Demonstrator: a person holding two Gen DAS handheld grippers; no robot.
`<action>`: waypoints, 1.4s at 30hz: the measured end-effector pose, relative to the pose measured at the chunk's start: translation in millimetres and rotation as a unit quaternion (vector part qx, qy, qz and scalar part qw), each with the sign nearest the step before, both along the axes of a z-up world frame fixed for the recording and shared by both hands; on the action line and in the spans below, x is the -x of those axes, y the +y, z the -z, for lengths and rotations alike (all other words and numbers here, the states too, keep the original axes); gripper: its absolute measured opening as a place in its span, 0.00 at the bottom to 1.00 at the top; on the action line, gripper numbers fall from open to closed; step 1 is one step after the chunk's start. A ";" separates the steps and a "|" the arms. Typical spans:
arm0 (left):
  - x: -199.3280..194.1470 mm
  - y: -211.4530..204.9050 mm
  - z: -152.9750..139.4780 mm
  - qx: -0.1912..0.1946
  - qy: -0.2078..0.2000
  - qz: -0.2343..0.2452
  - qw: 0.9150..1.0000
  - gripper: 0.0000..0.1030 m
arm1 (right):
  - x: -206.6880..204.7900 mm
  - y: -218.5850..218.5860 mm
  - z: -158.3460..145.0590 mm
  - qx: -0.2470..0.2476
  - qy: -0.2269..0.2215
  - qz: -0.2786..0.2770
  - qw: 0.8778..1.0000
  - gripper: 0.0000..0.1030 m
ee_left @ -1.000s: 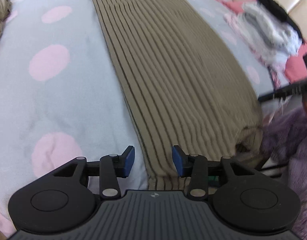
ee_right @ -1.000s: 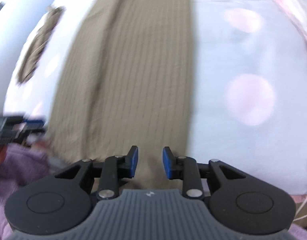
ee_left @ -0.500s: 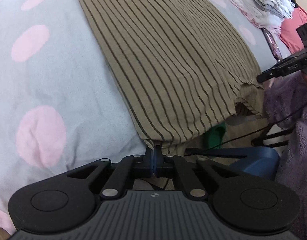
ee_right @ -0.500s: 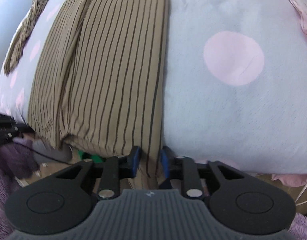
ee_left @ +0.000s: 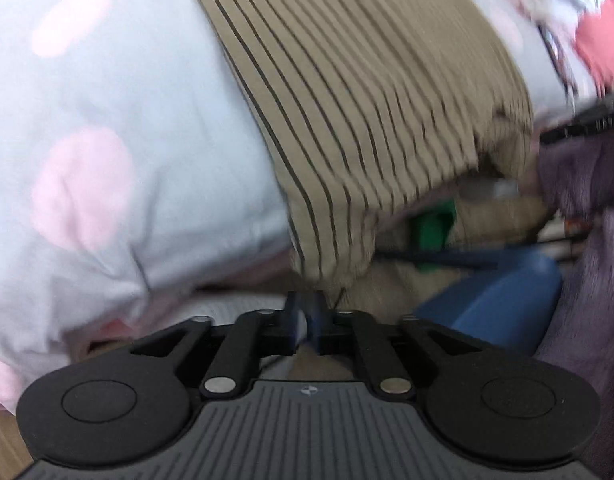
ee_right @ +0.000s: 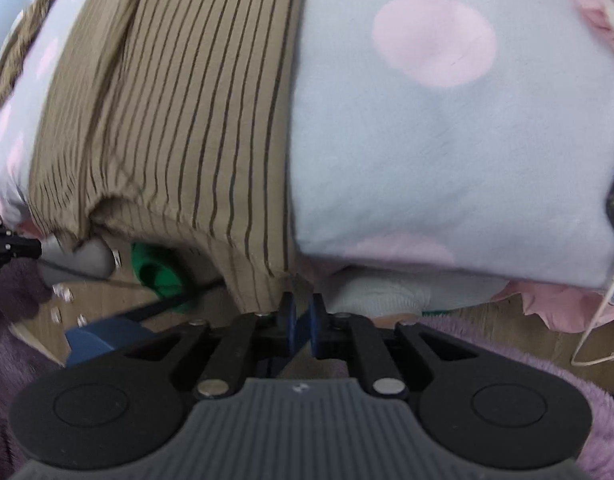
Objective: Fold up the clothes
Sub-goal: 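Grasp the hem end of the striped strip with both grippers, then lift the hem end with both grippers and fold it over toward the collar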
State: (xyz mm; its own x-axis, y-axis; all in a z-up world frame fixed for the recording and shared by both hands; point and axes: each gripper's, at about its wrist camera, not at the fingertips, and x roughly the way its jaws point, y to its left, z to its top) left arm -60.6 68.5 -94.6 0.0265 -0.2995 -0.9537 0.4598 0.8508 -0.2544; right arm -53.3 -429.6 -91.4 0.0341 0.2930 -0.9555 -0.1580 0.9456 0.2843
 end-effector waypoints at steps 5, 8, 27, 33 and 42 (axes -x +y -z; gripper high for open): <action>-12.7 8.2 -1.1 0.031 -0.013 -0.029 0.999 0.40 | 4.2 -7.6 -9.5 -0.026 -0.029 0.016 0.999 0.36; -16.4 6.2 8.3 0.045 -0.009 -0.023 0.999 0.40 | 3.3 -5.1 -4.6 -0.024 -0.031 0.005 0.999 0.36; -26.4 -32.6 8.0 0.090 0.036 0.106 0.990 0.03 | 10.1 0.4 -21.1 -0.089 -0.033 -0.096 0.991 0.04; -38.0 -17.5 -33.0 0.185 0.046 0.122 0.974 0.03 | 6.1 -0.4 -67.5 -0.146 -0.060 -0.142 0.977 0.04; -77.1 45.0 -74.9 0.315 -0.011 0.023 0.949 0.03 | -27.8 -46.0 -118.1 -0.275 -0.137 -0.073 0.949 0.04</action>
